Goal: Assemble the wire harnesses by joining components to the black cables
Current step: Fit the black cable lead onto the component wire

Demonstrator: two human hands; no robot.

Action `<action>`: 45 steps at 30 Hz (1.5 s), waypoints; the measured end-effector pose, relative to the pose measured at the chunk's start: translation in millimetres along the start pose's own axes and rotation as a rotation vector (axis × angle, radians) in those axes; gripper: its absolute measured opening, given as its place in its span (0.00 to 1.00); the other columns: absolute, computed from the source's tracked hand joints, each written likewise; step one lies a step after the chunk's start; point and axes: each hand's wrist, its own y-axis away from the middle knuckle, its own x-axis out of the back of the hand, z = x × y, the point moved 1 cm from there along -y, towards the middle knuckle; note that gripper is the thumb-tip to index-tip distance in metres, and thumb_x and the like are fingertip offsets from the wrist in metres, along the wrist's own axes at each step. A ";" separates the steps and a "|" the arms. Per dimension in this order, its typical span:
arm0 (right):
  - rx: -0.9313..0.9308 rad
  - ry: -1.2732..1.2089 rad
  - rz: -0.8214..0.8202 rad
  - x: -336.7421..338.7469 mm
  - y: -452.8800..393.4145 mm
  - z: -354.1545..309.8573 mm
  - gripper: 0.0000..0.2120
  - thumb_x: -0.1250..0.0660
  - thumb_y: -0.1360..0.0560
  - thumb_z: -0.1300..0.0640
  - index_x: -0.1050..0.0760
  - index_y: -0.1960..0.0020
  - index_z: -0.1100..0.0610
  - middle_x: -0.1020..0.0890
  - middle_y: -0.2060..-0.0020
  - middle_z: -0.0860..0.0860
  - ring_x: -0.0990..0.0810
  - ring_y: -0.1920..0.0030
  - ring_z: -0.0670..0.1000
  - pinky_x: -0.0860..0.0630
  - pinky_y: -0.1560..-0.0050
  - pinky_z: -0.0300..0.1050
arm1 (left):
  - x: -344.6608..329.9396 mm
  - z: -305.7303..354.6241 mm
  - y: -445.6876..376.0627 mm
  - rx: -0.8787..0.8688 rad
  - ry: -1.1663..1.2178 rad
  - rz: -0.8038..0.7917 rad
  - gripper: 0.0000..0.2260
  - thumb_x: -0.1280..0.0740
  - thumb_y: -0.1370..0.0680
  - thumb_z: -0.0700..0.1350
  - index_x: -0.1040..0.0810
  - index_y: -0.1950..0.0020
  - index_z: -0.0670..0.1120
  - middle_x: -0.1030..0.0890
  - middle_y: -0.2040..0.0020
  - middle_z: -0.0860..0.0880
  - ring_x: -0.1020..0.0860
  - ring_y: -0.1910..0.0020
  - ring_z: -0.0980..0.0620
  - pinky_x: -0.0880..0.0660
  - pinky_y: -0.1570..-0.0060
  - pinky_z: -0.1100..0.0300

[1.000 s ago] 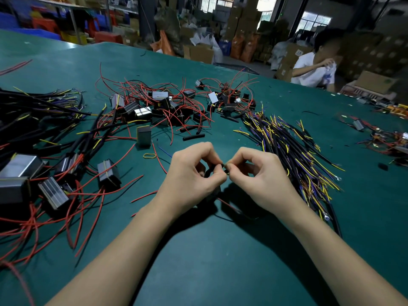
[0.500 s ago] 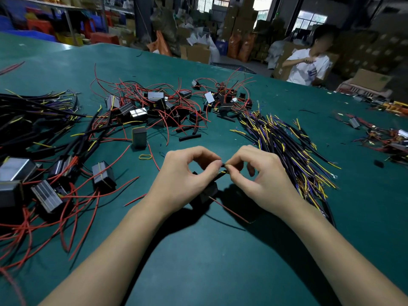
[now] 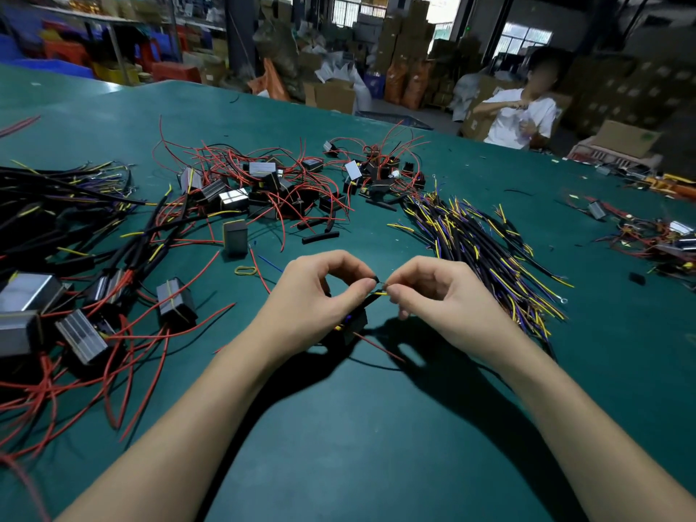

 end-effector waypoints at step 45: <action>0.296 0.981 0.126 11.9 12.6 -31.4 0.03 0.31 0.27 0.59 0.21 0.59 0.53 0.21 0.64 0.48 0.23 0.59 0.53 0.35 0.55 0.49 | -17.2 14.4 0.5 -0.022 -0.021 0.095 0.03 0.27 0.27 0.40 0.15 0.55 0.45 0.19 0.64 0.53 0.28 0.74 0.68 0.36 0.68 0.77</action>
